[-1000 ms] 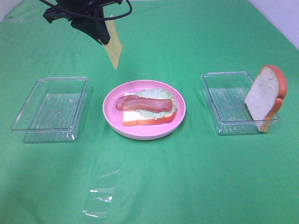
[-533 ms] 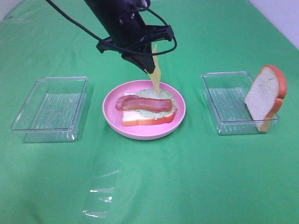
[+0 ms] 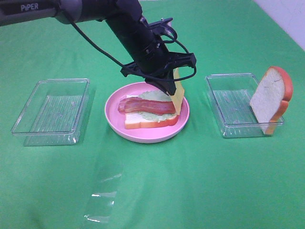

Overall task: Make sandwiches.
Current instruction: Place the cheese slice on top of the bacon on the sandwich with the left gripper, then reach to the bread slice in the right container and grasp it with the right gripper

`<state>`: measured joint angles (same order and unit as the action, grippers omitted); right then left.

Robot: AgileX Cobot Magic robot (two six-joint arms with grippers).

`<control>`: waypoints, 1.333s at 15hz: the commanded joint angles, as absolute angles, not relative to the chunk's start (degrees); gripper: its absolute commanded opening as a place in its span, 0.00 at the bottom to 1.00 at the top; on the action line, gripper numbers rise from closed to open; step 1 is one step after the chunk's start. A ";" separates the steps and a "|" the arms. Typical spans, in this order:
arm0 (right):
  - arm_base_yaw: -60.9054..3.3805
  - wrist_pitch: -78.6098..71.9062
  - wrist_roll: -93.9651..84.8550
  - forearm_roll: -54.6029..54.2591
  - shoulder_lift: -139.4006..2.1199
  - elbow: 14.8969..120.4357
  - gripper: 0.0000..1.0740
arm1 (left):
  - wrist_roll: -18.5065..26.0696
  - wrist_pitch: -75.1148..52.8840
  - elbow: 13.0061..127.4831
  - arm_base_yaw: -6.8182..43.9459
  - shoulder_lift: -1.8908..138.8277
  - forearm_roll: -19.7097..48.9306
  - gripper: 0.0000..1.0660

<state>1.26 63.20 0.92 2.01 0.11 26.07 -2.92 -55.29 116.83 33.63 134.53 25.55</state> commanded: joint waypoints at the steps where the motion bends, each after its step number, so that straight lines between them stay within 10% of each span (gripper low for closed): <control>1: 1.20 62.85 0.40 1.89 2.01 25.90 0.83 | -3.15 -55.81 116.94 33.92 135.05 21.72 0.00; 10: 1.20 62.85 0.40 1.89 2.01 25.90 0.83 | -6.65 -61.13 116.94 33.86 136.08 8.37 0.00; 13: 1.20 62.85 0.40 1.89 2.01 25.90 0.83 | -6.65 -62.28 117.06 33.86 135.22 5.39 0.83; 14: 1.20 62.85 0.40 1.89 2.01 25.90 0.83 | -6.53 -63.66 117.80 33.86 134.87 5.10 0.95; 20: 1.20 62.85 0.40 1.78 2.01 25.90 0.83 | -5.79 -75.63 125.59 31.51 132.53 0.69 0.94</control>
<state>1.26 63.20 0.92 2.01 0.11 26.07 -5.73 -69.10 125.25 31.91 133.21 1.83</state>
